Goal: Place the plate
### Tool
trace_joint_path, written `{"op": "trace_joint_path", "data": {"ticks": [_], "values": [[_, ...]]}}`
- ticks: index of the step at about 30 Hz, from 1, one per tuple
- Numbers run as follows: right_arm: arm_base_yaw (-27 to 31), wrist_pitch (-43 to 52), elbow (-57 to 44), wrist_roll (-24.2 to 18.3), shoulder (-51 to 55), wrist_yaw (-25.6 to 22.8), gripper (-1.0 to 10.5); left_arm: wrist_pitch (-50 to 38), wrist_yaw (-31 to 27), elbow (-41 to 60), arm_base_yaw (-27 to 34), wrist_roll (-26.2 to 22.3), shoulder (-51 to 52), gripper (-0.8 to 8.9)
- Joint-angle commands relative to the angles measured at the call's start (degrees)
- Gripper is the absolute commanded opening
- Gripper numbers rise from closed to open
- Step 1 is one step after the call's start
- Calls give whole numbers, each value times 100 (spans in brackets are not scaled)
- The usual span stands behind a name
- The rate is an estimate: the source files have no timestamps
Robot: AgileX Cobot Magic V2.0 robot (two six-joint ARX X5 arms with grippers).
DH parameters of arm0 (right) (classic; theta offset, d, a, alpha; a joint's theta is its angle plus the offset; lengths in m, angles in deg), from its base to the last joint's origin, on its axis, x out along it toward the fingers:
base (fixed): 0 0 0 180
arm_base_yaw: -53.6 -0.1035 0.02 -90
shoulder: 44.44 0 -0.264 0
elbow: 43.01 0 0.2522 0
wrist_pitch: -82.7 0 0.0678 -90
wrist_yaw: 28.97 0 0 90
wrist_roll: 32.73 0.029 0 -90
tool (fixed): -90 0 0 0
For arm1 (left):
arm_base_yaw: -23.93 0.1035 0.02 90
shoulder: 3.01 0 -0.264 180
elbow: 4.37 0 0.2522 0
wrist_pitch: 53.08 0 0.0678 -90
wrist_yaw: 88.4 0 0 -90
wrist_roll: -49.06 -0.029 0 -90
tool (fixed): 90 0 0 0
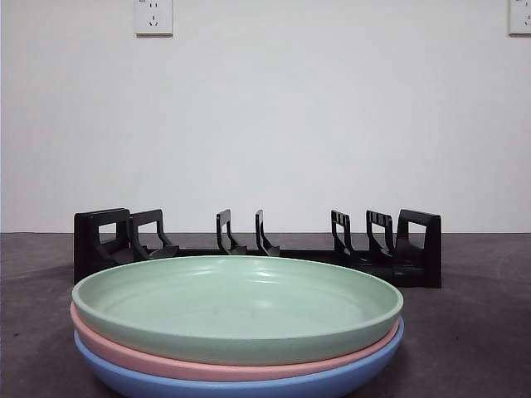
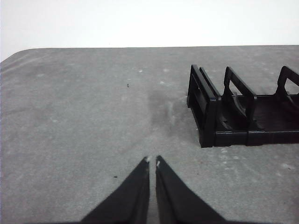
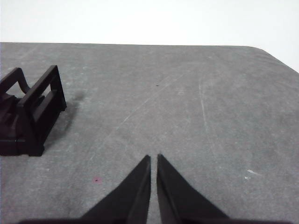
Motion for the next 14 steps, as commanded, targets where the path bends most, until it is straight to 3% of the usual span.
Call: {"op": "trace_joint_path", "data": {"ticks": [1, 14], "values": [[2, 66, -39, -44, 0, 17, 20, 24, 20, 111, -9, -37, 13, 21], [2, 81, -33, -44, 0, 17, 20, 24, 20, 111, -9, -37, 13, 21]]}}
